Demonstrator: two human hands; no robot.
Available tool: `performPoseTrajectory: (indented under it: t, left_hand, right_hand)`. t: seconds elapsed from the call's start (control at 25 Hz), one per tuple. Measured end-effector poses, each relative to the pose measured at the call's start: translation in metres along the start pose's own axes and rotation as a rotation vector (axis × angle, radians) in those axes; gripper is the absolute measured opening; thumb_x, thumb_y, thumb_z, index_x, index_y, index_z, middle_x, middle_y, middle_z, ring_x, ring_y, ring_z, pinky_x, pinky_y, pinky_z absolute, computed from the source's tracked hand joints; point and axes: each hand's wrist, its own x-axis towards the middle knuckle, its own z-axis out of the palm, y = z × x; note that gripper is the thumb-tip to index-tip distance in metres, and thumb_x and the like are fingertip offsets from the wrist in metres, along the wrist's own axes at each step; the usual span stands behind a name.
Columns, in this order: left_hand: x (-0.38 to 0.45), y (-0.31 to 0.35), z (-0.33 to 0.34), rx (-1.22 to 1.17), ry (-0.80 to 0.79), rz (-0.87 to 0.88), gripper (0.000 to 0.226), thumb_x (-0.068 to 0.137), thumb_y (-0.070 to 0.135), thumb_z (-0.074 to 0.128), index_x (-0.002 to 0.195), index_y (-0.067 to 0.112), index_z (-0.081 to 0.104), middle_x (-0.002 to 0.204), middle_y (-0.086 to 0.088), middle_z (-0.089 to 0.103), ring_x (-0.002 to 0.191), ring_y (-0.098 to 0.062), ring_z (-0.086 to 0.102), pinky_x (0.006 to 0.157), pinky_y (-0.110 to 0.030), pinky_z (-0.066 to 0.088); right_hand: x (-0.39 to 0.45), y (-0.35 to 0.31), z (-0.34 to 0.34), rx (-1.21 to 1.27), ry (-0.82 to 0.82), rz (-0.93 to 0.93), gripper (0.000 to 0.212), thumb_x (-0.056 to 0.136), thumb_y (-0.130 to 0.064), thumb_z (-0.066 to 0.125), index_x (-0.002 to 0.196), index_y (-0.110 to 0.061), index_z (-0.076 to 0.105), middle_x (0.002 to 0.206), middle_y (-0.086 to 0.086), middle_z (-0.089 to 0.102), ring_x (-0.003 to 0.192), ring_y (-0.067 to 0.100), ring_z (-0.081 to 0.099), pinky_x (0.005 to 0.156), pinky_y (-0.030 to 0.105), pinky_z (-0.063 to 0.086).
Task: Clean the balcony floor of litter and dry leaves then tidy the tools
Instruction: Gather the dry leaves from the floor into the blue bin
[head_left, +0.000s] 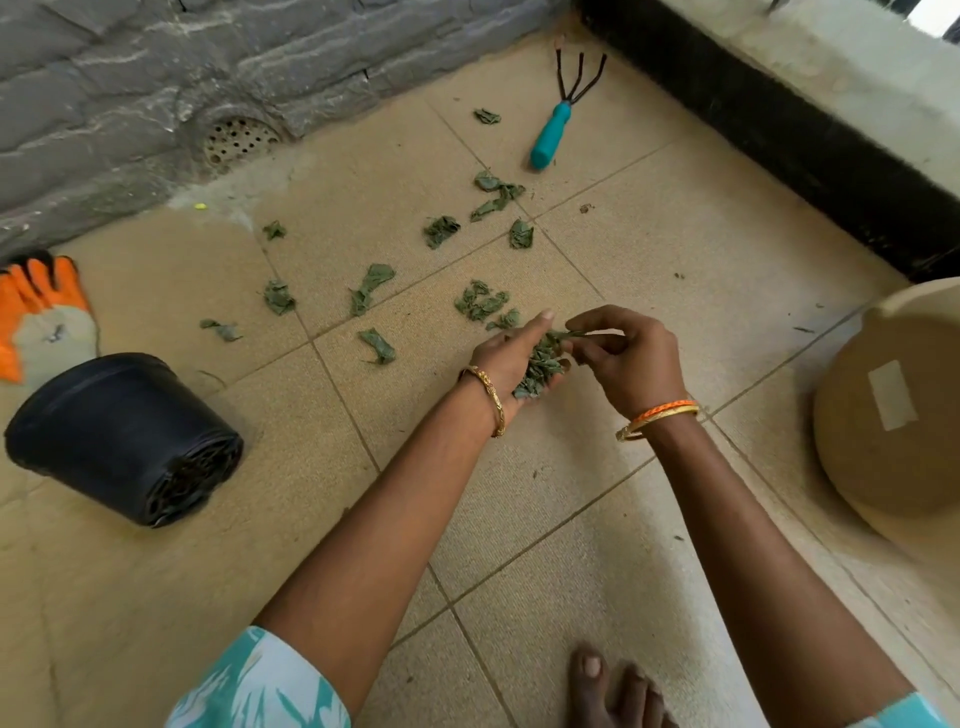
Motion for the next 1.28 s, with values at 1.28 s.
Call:
performPoseTrajectory:
  t: [1.28]
  left_hand:
    - [-0.050,0.047,-0.064,-0.259,0.103,-0.039,0.010,0.093,0.008,0.052,0.085,0.005,0.057,0.081,-0.012,0.059,0.071,-0.021,0.058,0.073,-0.031,0.052]
  right_hand:
    - [0.001,-0.055,0.059,0.127,-0.220,0.245,0.020,0.078,-0.002,0.072,0.091,-0.016,0.064,0.078,0.005,0.072,0.069,0.014,0.065,0.062,0.023,0.050]
